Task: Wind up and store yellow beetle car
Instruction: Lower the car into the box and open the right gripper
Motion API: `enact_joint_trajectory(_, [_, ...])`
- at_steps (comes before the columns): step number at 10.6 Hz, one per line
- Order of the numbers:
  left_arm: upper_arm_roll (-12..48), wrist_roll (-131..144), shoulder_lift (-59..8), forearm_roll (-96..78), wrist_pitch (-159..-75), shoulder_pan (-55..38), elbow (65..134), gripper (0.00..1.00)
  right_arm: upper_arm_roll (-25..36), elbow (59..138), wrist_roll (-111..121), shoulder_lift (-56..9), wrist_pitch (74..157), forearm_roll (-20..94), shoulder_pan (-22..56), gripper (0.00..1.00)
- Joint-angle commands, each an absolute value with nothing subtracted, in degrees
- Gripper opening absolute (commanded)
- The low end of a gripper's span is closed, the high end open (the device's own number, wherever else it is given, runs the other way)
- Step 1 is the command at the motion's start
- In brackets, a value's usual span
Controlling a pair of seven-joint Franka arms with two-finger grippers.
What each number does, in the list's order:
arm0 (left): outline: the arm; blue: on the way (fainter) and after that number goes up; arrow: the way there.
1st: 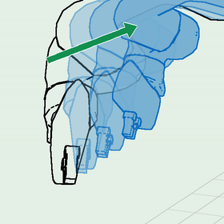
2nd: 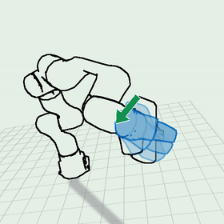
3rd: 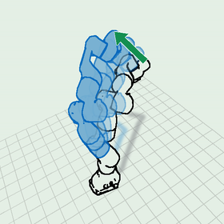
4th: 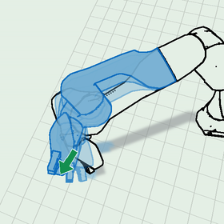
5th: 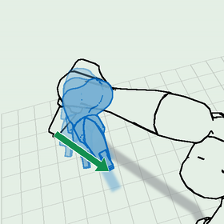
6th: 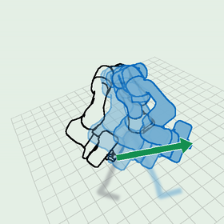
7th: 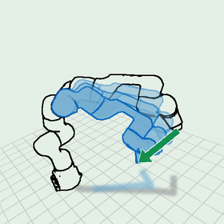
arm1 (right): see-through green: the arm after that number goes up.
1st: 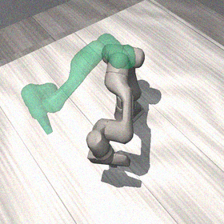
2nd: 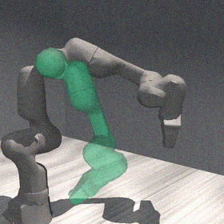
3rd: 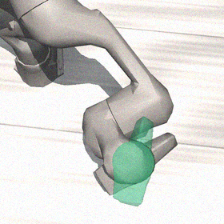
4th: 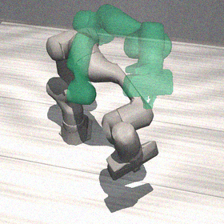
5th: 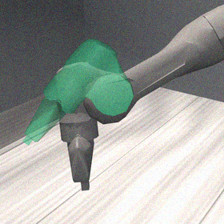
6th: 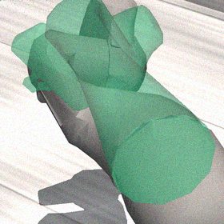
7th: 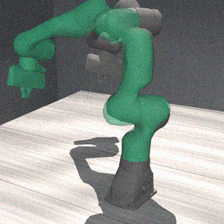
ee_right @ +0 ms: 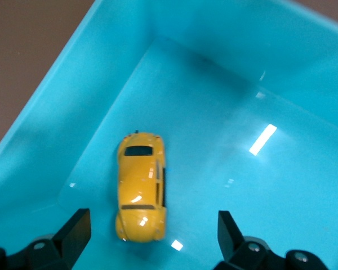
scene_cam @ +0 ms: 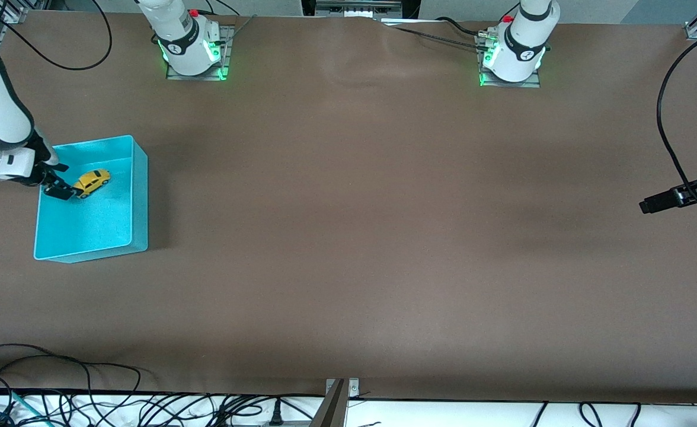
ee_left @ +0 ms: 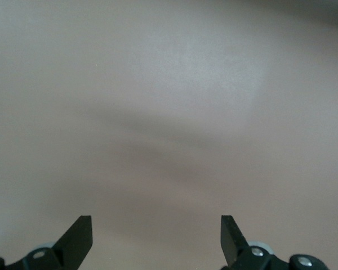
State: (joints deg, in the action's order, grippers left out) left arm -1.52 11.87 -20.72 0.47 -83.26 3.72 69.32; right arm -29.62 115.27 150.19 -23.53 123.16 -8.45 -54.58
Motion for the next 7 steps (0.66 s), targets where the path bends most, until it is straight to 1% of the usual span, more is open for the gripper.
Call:
enact_joint_trajectory(1, [-2.2, 10.3, -20.4, -1.2, -83.2, 3.3, 68.9, 1.00, -33.4, 112.9, 145.3, -17.7, 118.5, -7.1, -52.8, 1.00])
enact_joint_trajectory(4, [-2.2, 10.3, -20.4, -1.2, -83.2, 3.3, 68.8, 1.00, -34.5, 113.0, 136.5, -10.2, 118.1, 0.3, -50.5, 1.00])
enact_joint_trajectory(5, [-2.2, 10.3, -20.4, -1.2, -83.2, 3.3, 68.9, 1.00, -34.5, 113.0, 134.3, -7.8, 116.5, 2.8, -49.1, 1.00])
enact_joint_trajectory(7, [-2.2, 10.3, -20.4, -1.2, -83.2, 3.3, 68.9, 1.00, -34.5, 113.3, 125.7, -4.2, 115.5, 3.7, -47.0, 1.00])
